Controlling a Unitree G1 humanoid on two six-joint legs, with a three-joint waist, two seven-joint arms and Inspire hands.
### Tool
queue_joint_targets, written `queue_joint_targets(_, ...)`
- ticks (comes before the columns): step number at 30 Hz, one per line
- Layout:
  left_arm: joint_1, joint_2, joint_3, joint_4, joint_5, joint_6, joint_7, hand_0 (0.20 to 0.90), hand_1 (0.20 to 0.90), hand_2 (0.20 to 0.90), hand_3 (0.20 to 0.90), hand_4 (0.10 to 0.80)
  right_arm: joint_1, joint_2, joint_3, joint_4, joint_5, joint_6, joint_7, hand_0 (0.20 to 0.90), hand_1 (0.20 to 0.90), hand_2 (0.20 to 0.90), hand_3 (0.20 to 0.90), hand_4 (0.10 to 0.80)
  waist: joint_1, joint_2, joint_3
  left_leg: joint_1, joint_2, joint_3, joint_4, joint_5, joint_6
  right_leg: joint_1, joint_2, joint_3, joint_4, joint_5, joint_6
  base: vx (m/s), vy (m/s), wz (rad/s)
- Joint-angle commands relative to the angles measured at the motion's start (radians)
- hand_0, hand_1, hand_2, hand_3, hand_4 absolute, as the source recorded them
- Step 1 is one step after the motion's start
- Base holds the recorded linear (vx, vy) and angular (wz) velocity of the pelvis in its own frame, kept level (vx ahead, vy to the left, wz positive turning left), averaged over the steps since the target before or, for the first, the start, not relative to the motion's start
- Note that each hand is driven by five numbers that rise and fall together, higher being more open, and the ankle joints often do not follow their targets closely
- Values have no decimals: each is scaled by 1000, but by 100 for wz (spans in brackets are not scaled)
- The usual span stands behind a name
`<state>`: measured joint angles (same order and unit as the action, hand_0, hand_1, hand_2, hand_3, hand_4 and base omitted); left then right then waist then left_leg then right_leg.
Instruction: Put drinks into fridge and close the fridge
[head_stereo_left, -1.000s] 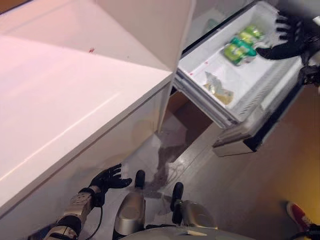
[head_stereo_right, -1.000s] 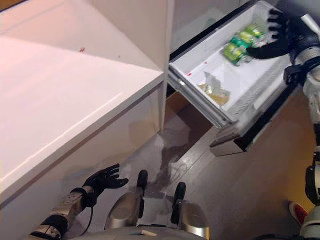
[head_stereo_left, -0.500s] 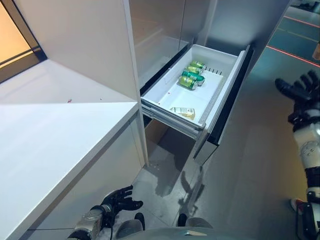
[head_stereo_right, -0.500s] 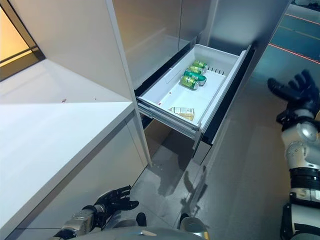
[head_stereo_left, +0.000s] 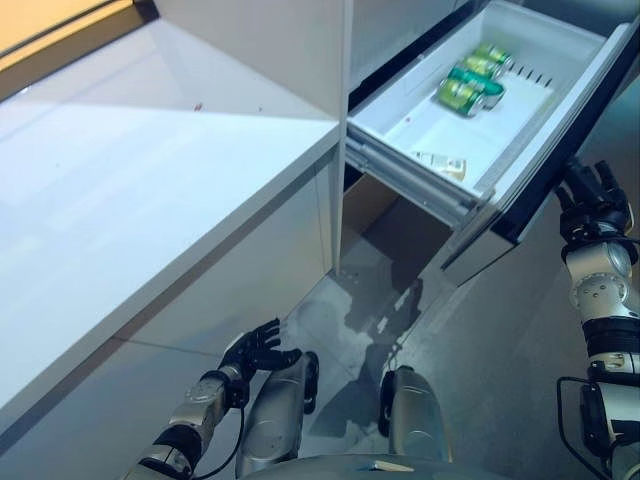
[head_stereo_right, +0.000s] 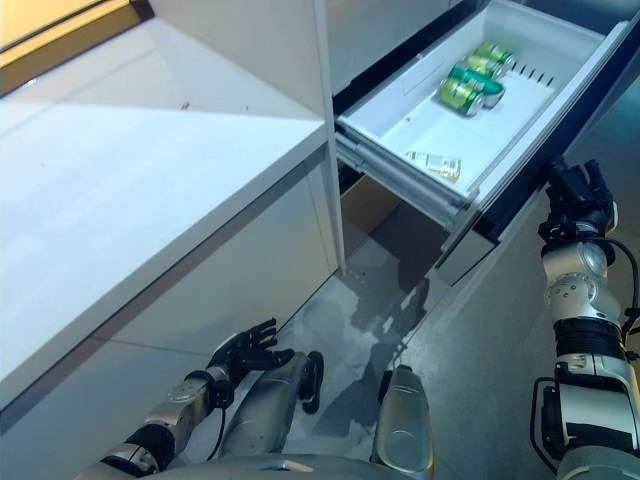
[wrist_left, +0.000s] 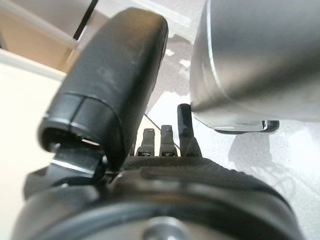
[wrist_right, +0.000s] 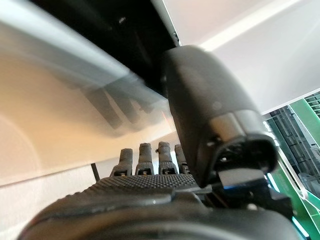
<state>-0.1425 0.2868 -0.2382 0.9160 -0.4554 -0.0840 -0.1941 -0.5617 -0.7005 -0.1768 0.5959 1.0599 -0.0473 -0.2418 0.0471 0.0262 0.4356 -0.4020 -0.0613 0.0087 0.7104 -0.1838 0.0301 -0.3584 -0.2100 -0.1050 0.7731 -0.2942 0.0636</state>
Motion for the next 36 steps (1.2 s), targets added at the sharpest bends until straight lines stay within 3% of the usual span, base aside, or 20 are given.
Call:
queue_joint_targets(1,124,34,-6,20,-17,26,34,900,900,900,900,800,-170,-54,110,-65,-29,-43,169,900,900,900,900,800,54,5,7,63,-62,32,-5,-153,92,13,62,-89,56,-48,-146,-3,30,0)
queue_joint_targets(2,126,33,1,15,-21,26,33,900,900,900,900,800,-181,-57,124,-72,-33,-38,183,900,900,900,900,800,59,4,11,65,-66,25,7,-178,88,15,66,-80,68,-73,-140,0,0,0)
queue_joint_targets(10,125,30,9,-39,-73,0,20,900,900,900,900,800,-297,-68,233,-99,-119,-48,277,900,900,900,900,800,94,7,44,19,-73,6,3,-139,77,-31,66,-99,91,-64,-141,-46,18,2)
queue_joint_targets(21,123,46,-19,-54,-71,3,-4,900,900,900,900,800,-504,-69,380,-12,-188,-37,273,900,900,900,900,800,162,17,50,44,-79,-43,-97,-69,54,3,43,-141,51,-41,-124,12,15,12)
queue_joint_targets(30,134,68,-6,-26,-41,17,-3,900,900,900,900,800,-567,-90,434,63,-246,-20,253,900,900,900,900,800,188,14,33,97,-78,-68,-156,-52,47,76,29,-161,-19,-22,-108,60,7,22)
queue_joint_targets(36,133,82,7,-6,-12,27,-12,900,900,900,900,800,-528,-82,404,78,-193,-33,220,900,900,900,900,800,180,-1,5,148,-70,-66,-192,-58,47,134,34,-155,-85,-3,-92,55,-21,16)
